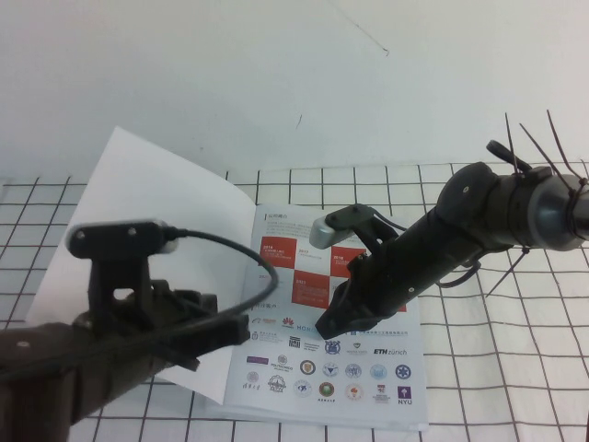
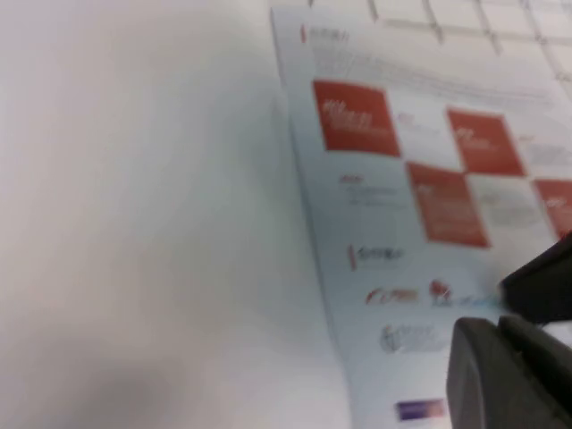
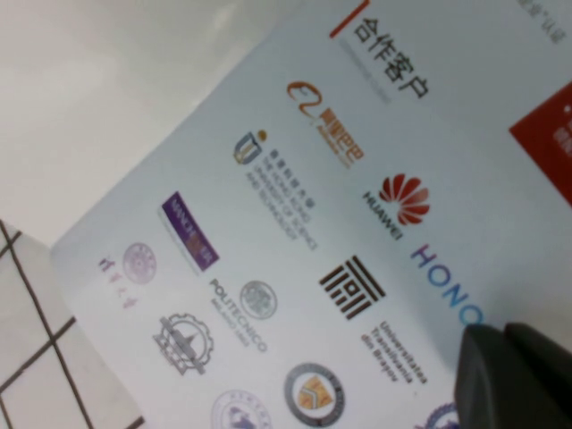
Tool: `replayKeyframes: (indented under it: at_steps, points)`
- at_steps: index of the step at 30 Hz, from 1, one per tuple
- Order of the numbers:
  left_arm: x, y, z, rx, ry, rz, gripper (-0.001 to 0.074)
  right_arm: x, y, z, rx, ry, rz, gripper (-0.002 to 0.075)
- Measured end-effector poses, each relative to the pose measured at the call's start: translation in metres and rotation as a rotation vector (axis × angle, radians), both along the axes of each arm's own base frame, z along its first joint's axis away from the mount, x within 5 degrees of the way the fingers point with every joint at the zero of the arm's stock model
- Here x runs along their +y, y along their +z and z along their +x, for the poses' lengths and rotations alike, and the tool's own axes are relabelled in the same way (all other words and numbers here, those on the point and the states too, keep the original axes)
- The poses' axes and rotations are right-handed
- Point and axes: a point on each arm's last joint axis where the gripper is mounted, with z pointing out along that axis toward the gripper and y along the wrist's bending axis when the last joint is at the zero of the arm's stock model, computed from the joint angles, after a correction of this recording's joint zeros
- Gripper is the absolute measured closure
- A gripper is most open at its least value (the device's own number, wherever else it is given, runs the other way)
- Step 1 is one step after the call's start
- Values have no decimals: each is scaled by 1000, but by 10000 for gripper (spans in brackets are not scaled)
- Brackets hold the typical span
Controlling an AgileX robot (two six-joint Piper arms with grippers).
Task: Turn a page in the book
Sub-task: Open the closed book
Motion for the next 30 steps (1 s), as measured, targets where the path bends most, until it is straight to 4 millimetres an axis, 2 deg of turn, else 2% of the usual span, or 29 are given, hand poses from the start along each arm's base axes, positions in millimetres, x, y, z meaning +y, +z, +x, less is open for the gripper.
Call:
replayKeyframes:
  at_steps: [4,10,13,18,21,23,26,30]
  points:
    - [-5,-33,10,81,-29,140,738,0,0,0,2,1,0,727]
    - [-9,-76,18,211,-51,250,738,0,0,0,2,2,0,727]
    - [-11,-87,20,242,-56,276,738,0,0,0,2,3,-1,727]
    - [-11,-88,20,247,-57,279,738,0,6,-2,-20,16,-12,727]
    - [-11,-81,20,225,-60,260,738,-5,18,-6,-50,45,-34,727]
    - [-11,-69,18,189,-62,234,738,-8,33,-8,-96,59,-48,727]
    - [-9,-42,13,100,-74,179,738,-14,72,-13,-201,74,-57,727]
    - [0,6,-2,-82,-109,115,738,-29,137,-31,-372,99,-77,727]
